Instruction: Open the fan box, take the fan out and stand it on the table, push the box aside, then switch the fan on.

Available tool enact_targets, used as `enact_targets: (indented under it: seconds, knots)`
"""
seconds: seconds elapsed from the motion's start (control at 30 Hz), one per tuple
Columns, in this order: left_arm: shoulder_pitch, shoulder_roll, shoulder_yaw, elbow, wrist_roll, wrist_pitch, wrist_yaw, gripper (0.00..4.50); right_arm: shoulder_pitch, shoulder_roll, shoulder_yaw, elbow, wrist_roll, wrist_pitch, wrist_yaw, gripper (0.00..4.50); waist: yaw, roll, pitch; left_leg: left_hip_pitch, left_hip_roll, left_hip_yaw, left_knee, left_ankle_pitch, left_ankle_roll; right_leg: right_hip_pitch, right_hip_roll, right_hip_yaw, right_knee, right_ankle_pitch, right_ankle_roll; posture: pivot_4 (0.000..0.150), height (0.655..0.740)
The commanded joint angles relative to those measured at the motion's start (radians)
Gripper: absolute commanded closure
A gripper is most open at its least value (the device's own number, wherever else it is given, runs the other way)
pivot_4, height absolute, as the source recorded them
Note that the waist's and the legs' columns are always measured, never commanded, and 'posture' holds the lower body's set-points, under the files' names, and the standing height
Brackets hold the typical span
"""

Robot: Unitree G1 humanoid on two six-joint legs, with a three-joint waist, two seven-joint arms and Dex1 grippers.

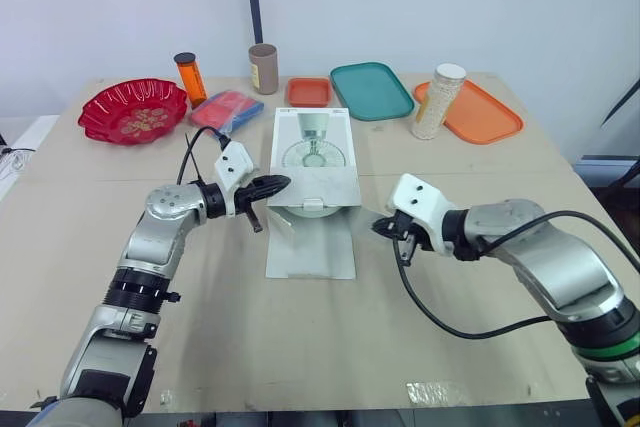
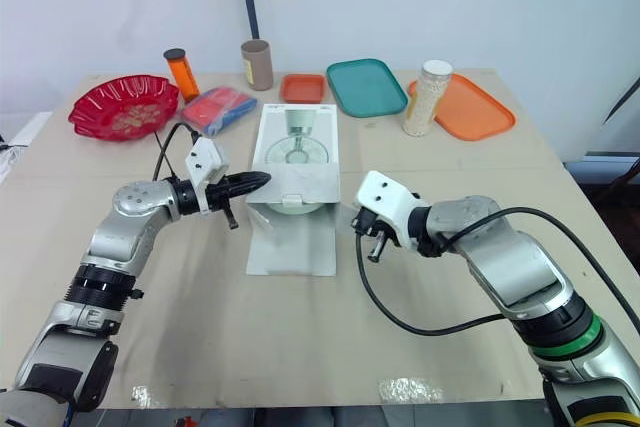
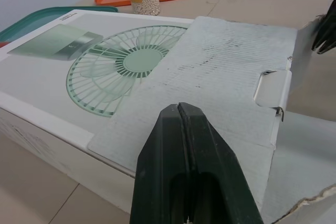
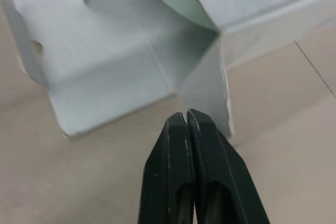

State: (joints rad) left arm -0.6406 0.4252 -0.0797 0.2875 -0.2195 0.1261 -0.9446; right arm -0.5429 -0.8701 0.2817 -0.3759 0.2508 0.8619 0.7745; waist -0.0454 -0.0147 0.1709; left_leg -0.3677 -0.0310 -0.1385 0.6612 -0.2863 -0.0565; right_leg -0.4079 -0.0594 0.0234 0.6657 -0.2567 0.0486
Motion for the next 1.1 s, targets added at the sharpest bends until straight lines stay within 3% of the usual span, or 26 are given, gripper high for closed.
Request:
enact_targets:
  seconds: [0.03, 0.2, 0.5, 1.1]
  knots:
    - [0.006, 0.003, 0.000, 0.000, 0.007, -0.001, 0.002, 4.50, -0.031, 0.032, -0.007, 0.068, -0.063, -0.041, -0.044, 4.45, 0.000, 0.000, 0.000, 0.000, 0.000, 0.000, 0.000, 0.000, 0.000, 0.000, 0.000, 0.000, 0.000, 0.000, 0.000, 0.150, 0.7400]
    - [0.007, 0.004, 0.001, 0.000, 0.009, -0.002, 0.002, 4.50, -0.068, 0.138, -0.026, 0.124, -0.092, -0.038, -0.104, 4.45, 0.000, 0.000, 0.000, 0.000, 0.000, 0.000, 0.000, 0.000, 0.000, -0.001, 0.000, 0.000, 0.000, 0.000, 0.000, 0.150, 0.7400]
    - [0.009, 0.008, 0.005, -0.003, 0.012, -0.001, 0.001, 4.50, -0.106, 0.322, -0.095, 0.116, -0.011, -0.010, -0.126, 4.45, -0.001, 0.000, 0.000, 0.000, 0.000, -0.001, 0.000, 0.000, -0.001, -0.001, 0.000, 0.000, 0.000, 0.000, 0.000, 0.150, 0.7400]
    - [0.025, 0.012, 0.001, -0.017, 0.018, 0.002, 0.000, 4.50, -0.042, 0.269, -0.075, 0.090, -0.032, -0.052, -0.061, 4.45, -0.002, 0.000, 0.000, 0.000, 0.000, 0.000, 0.000, 0.000, 0.000, -0.001, 0.000, 0.000, 0.000, 0.000, 0.000, 0.150, 0.7400]
